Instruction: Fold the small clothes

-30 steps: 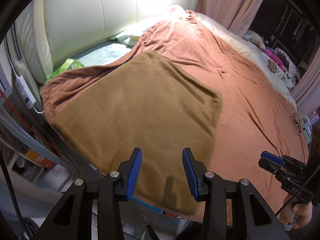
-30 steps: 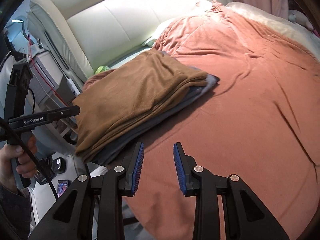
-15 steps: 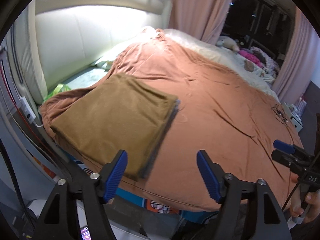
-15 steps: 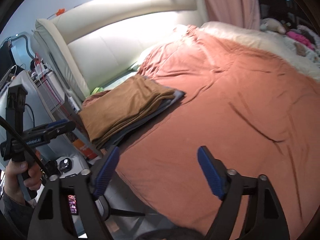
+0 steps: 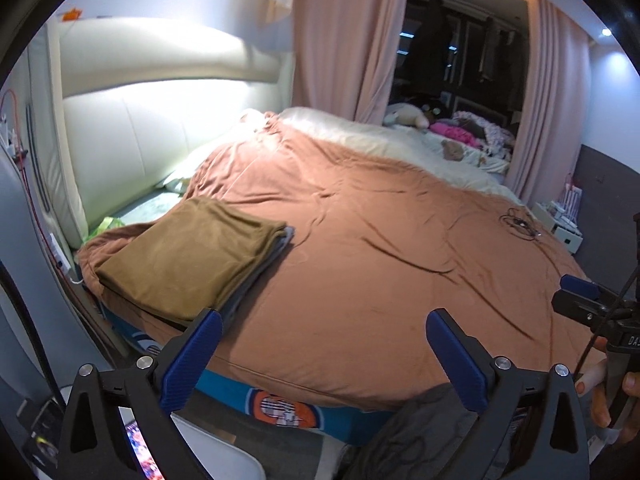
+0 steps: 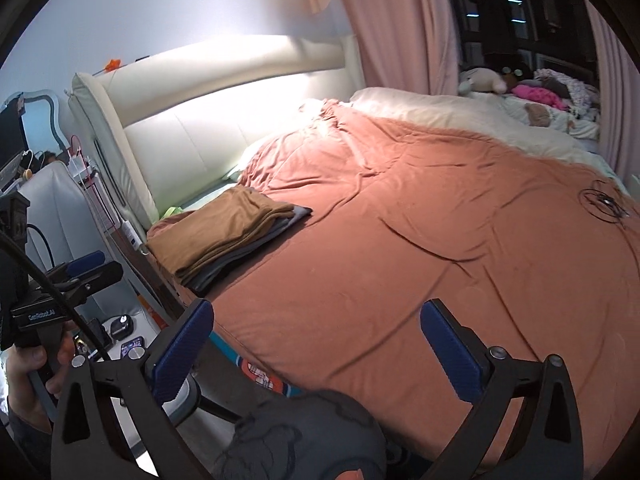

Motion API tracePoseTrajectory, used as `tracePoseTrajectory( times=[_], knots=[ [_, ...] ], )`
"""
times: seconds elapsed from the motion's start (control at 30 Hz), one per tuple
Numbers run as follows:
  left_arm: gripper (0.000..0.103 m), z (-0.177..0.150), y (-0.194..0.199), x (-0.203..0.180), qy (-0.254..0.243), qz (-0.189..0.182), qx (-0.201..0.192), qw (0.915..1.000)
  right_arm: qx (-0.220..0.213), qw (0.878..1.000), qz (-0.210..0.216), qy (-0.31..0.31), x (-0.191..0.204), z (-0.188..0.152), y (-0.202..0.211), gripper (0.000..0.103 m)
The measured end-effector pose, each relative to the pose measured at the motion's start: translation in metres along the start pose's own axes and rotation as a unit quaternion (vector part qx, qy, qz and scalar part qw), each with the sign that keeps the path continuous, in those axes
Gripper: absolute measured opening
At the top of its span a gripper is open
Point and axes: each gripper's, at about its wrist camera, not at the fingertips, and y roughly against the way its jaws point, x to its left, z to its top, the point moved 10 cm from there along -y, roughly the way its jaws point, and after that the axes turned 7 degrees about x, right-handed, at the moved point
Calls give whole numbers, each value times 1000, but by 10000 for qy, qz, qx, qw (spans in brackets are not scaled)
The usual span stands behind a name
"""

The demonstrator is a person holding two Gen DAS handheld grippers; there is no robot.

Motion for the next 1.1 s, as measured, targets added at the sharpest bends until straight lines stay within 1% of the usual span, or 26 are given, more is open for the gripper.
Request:
tracePoseTrajectory(
  times=[0.2,0.3,0.37,0.43,0.47,0.67,0.73,0.93,1.1],
  knots=[
    [102,-13,26,-35,-191,-3,-273,9994,-127,9999,-78,-65,-4,-29,30,103],
    [102,-21,36,-43,-156,2,-400,9991,-61,9999,36,-127,-3,-45,40,103],
    [102,-28,42,-49,-140,-10,-482,9987,-148,9996,201,-166,-1,-52,49,103],
    [102,-32,45,-52,-113,13,-575,9983,-226,9995,130,-157,-2,-58,54,103],
    [102,-33,44,-53,-98,-12,-577,9983,-247,9995,62,-166,-5,-60,55,103],
    [102,-37,45,-69,-93,-220,-553,9982,-352,9989,-33,-316,-15,-65,57,103],
    [102,-38,45,-73,-156,-170,-517,9984,-377,9988,-68,-302,-14,-67,58,103],
    [102,-40,45,-79,-195,-201,-492,9984,-400,9987,-46,-317,-12,-71,59,103],
    [102,-41,44,-80,-192,-174,-426,9988,-406,9984,64,-380,-12,-72,60,103]
  ],
)
